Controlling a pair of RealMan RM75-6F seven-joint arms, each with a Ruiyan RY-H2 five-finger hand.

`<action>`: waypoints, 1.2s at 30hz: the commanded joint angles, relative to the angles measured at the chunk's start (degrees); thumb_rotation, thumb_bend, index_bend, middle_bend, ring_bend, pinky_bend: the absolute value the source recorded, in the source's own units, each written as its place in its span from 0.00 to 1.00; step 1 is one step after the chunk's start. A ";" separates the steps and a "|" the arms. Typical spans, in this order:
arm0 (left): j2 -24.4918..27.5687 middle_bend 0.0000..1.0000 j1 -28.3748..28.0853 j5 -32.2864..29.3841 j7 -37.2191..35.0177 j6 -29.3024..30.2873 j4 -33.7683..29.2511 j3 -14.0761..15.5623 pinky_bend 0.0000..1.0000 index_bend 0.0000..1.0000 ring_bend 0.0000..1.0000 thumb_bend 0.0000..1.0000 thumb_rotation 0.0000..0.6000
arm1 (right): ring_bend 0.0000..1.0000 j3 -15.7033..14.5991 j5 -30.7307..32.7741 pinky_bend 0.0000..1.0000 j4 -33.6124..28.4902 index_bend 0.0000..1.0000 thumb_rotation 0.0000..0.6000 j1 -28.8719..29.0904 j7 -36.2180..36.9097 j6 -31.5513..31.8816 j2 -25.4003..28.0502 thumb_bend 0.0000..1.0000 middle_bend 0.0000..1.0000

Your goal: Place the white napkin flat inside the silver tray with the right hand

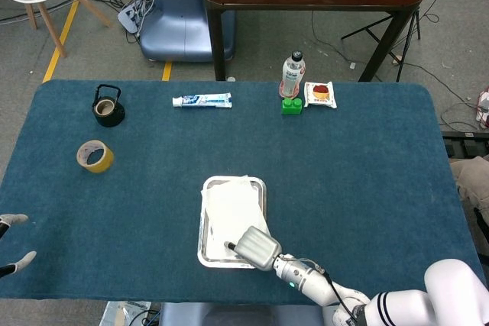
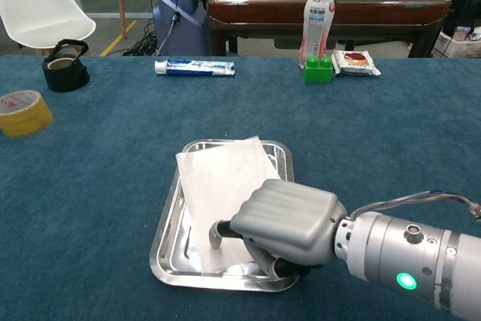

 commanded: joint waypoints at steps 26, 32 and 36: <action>1.53 0.36 1.00 -1.47 -1.72 1.26 -0.38 -0.88 0.49 0.33 0.30 0.11 1.00 | 0.98 0.12 5.40 1.00 -0.91 0.23 1.00 0.69 0.93 -0.18 -1.39 1.00 1.00; 1.79 0.36 1.28 -1.73 -2.11 1.68 -0.58 -1.11 0.49 0.33 0.30 0.11 1.00 | 0.98 0.19 6.30 1.00 -1.29 0.22 1.00 0.84 1.56 -0.15 -1.36 1.00 1.00; 1.91 0.36 1.40 -1.79 -2.30 1.85 -0.72 -1.21 0.49 0.33 0.30 0.11 1.00 | 0.98 0.15 6.50 1.00 -1.44 0.22 1.00 0.94 2.04 0.00 -1.39 1.00 1.00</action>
